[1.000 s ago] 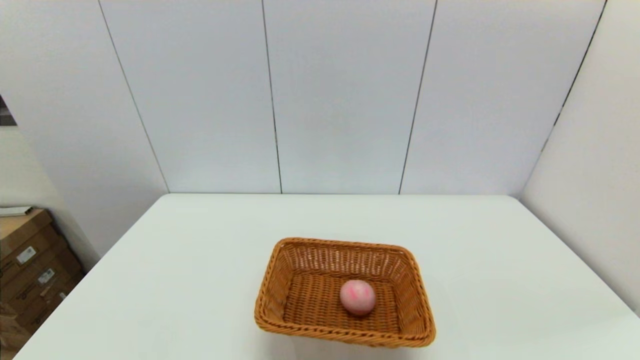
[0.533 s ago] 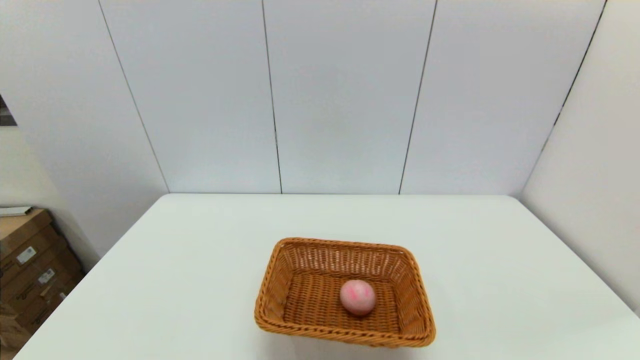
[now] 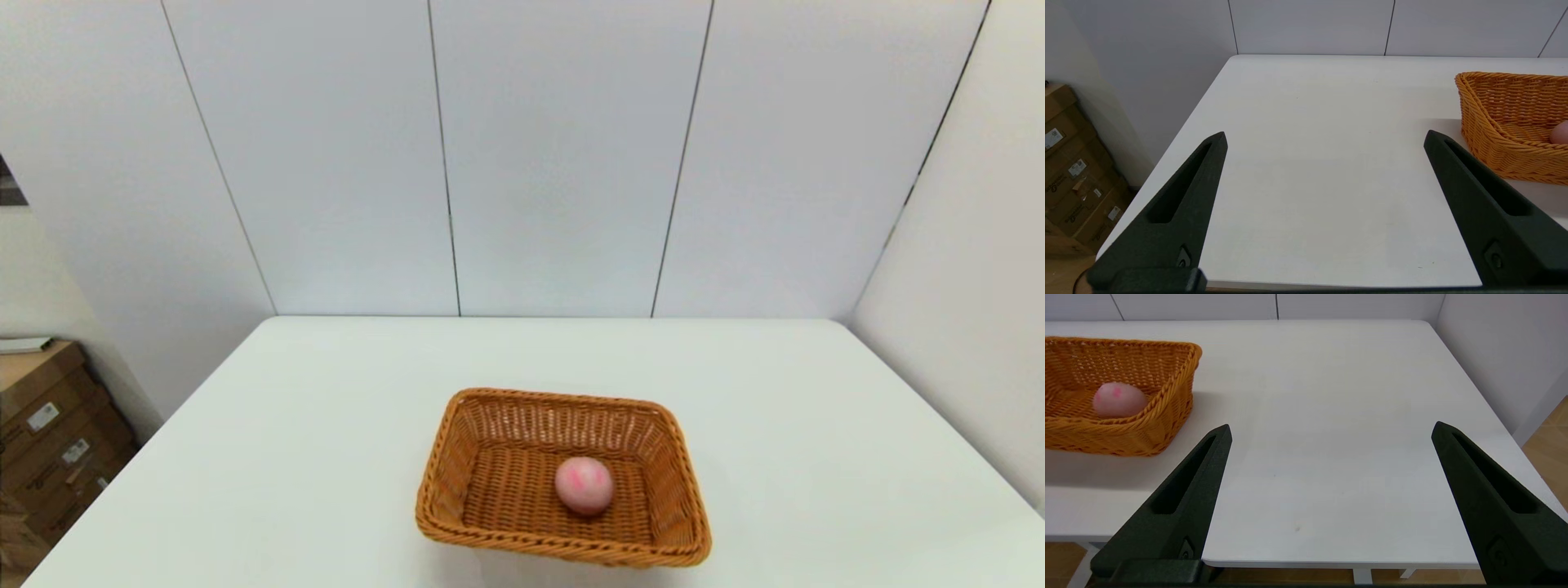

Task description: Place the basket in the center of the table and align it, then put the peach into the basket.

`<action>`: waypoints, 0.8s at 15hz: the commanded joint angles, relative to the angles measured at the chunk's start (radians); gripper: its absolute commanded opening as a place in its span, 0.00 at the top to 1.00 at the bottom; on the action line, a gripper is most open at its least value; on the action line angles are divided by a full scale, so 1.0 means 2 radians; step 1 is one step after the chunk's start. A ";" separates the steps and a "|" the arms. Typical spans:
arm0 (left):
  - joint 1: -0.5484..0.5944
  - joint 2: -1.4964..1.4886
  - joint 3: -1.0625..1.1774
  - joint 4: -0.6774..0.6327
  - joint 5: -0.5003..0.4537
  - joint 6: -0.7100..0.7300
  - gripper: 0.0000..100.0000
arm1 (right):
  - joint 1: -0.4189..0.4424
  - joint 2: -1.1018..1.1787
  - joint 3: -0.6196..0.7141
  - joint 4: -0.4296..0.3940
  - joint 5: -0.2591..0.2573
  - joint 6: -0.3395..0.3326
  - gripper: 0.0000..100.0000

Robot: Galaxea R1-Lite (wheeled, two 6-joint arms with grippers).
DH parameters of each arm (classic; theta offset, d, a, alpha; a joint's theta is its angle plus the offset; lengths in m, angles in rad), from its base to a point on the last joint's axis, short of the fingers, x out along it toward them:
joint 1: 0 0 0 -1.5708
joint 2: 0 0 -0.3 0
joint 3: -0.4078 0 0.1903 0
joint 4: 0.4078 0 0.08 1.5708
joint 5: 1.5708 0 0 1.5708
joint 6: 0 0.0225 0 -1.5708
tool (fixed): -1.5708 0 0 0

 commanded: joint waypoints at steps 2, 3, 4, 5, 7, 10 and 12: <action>0.000 0.000 0.000 0.000 0.000 0.000 0.00 | 0.000 0.000 -0.001 0.002 0.001 -0.001 0.00; 0.000 0.000 0.000 0.000 0.000 0.000 0.00 | 0.000 0.000 0.001 -0.002 0.003 -0.002 0.00; 0.000 0.000 0.000 0.000 0.000 0.000 0.00 | 0.000 0.000 0.001 -0.002 0.003 -0.003 0.00; 0.000 0.000 0.000 0.000 0.000 0.000 0.00 | 0.000 0.000 0.001 -0.002 0.004 -0.002 0.00; 0.000 0.000 0.000 0.000 0.000 0.000 0.00 | 0.000 0.000 0.001 -0.002 0.004 -0.003 0.00; 0.000 0.000 0.000 0.000 0.000 0.000 0.00 | 0.000 0.000 0.001 -0.002 0.004 -0.003 0.00; 0.000 0.000 0.000 0.000 0.000 0.000 0.00 | 0.000 0.000 0.001 -0.002 0.004 -0.003 0.00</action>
